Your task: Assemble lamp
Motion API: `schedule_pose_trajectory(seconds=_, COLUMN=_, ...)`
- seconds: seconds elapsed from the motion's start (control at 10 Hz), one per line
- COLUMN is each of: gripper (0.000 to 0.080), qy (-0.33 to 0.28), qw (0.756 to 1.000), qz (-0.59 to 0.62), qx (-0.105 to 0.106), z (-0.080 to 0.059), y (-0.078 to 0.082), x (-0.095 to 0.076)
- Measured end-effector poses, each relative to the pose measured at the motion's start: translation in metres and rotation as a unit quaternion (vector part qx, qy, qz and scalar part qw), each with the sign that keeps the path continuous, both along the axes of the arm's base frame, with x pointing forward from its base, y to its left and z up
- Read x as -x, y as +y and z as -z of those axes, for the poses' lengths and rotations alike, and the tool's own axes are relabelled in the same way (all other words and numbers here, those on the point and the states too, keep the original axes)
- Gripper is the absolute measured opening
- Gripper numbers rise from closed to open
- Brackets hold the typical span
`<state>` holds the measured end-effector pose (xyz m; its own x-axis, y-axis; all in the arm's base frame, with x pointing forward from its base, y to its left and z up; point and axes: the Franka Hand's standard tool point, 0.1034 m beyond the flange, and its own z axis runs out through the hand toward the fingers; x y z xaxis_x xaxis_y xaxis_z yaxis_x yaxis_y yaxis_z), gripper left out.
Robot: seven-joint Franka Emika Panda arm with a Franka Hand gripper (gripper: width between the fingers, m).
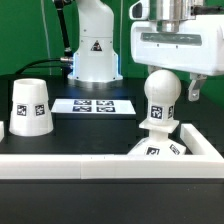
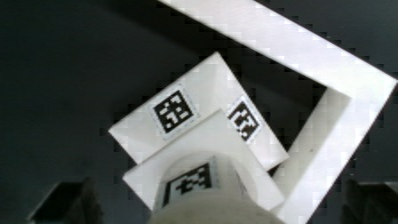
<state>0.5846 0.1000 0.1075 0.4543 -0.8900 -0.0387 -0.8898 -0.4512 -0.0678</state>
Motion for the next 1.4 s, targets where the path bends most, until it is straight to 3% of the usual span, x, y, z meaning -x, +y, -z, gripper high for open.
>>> schedule_pose_trajectory(seconds=0.2, gripper=0.0698, qy=-0.007, qw=0.999, qz=-0.045, qx=0.008, z=-0.002, y=0.009, x=0.007)
schedule_pose_trajectory(seconds=0.4, gripper=0.0699, qy=-0.026, qw=0.994, qz=-0.106, qx=0.028, z=-0.004, y=0.022, x=0.029)
schedule_pose_trajectory(seconds=0.5, gripper=0.0699, qy=-0.033, qw=0.989, qz=-0.138, qx=0.035, z=0.000, y=0.023, x=0.042)
schedule_pose_trajectory(seconds=0.7, gripper=0.0699, qy=-0.043, qw=0.990, qz=-0.131, qx=0.031, z=0.014, y=0.013, x=0.057)
schedule_pose_trajectory(seconds=1.0, gripper=0.0699, qy=-0.042, qw=0.986, qz=-0.157, qx=0.032, z=0.014, y=0.016, x=0.057)
schedule_pose_trajectory(seconds=1.1, gripper=0.0699, qy=-0.041, qw=0.972, qz=-0.229, qx=0.046, z=0.013, y=0.016, x=0.058)
schedule_pose_trajectory(seconds=1.4, gripper=0.0699, qy=-0.055, qw=0.923, qz=-0.374, qx=0.068, z=0.010, y=-0.019, x=0.068)
